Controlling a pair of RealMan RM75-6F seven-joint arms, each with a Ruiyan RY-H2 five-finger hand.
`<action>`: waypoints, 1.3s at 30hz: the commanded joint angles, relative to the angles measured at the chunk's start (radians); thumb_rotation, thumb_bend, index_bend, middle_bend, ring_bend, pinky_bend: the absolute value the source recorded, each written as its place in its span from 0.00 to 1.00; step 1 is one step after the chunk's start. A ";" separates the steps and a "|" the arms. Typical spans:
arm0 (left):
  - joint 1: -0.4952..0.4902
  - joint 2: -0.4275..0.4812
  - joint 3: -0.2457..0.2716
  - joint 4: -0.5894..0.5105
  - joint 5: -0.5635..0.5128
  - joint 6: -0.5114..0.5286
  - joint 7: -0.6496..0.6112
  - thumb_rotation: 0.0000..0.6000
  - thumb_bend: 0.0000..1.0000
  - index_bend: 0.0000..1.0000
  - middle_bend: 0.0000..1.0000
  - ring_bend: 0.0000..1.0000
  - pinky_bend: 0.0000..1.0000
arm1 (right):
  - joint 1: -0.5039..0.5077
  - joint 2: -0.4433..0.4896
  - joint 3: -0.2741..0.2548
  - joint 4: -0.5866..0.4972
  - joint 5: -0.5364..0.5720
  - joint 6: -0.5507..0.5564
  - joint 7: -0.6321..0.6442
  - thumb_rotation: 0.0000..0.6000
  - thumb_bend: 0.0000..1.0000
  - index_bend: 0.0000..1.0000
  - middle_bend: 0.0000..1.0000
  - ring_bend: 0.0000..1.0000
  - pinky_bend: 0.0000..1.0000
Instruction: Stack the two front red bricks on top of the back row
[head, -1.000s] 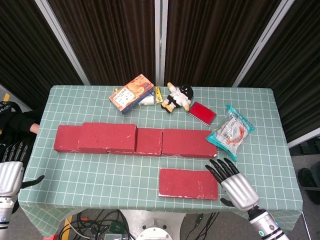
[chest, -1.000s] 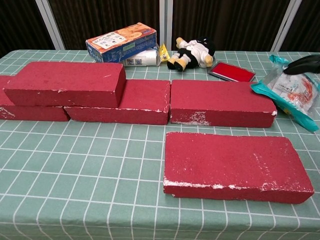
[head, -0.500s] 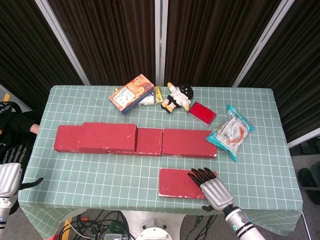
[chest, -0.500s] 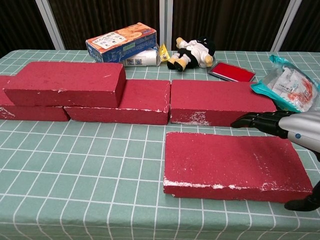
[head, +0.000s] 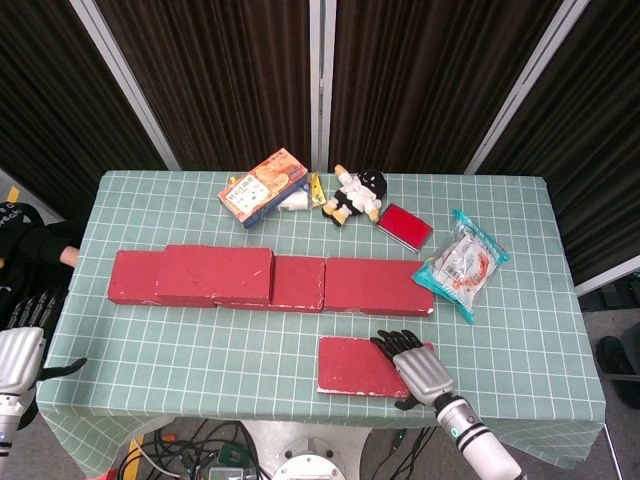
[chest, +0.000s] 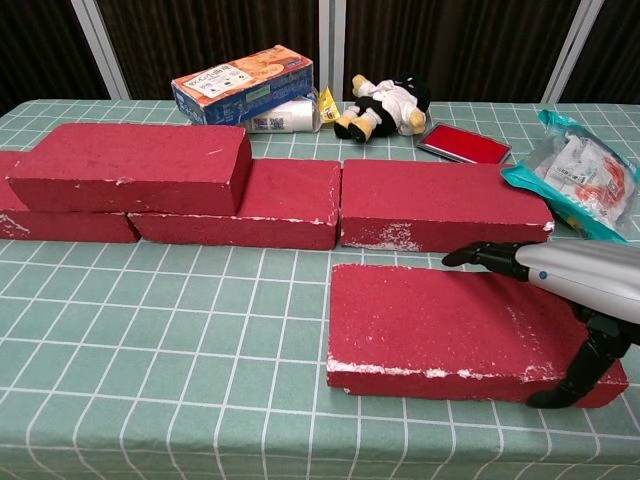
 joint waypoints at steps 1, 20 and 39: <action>0.000 0.005 -0.001 -0.009 0.003 -0.004 0.008 1.00 0.00 0.04 0.00 0.00 0.00 | 0.015 -0.008 -0.001 0.009 0.010 -0.007 0.014 1.00 0.00 0.00 0.00 0.00 0.00; 0.001 0.009 -0.011 -0.019 0.005 -0.040 0.020 1.00 0.00 0.04 0.00 0.00 0.00 | 0.052 -0.055 -0.025 0.071 0.020 0.030 0.093 1.00 0.00 0.00 0.12 0.00 0.00; 0.005 0.027 -0.020 -0.047 0.019 -0.033 0.025 1.00 0.00 0.04 0.00 0.00 0.00 | 0.049 0.031 0.005 0.012 -0.127 0.116 0.227 1.00 0.06 0.11 0.30 0.00 0.00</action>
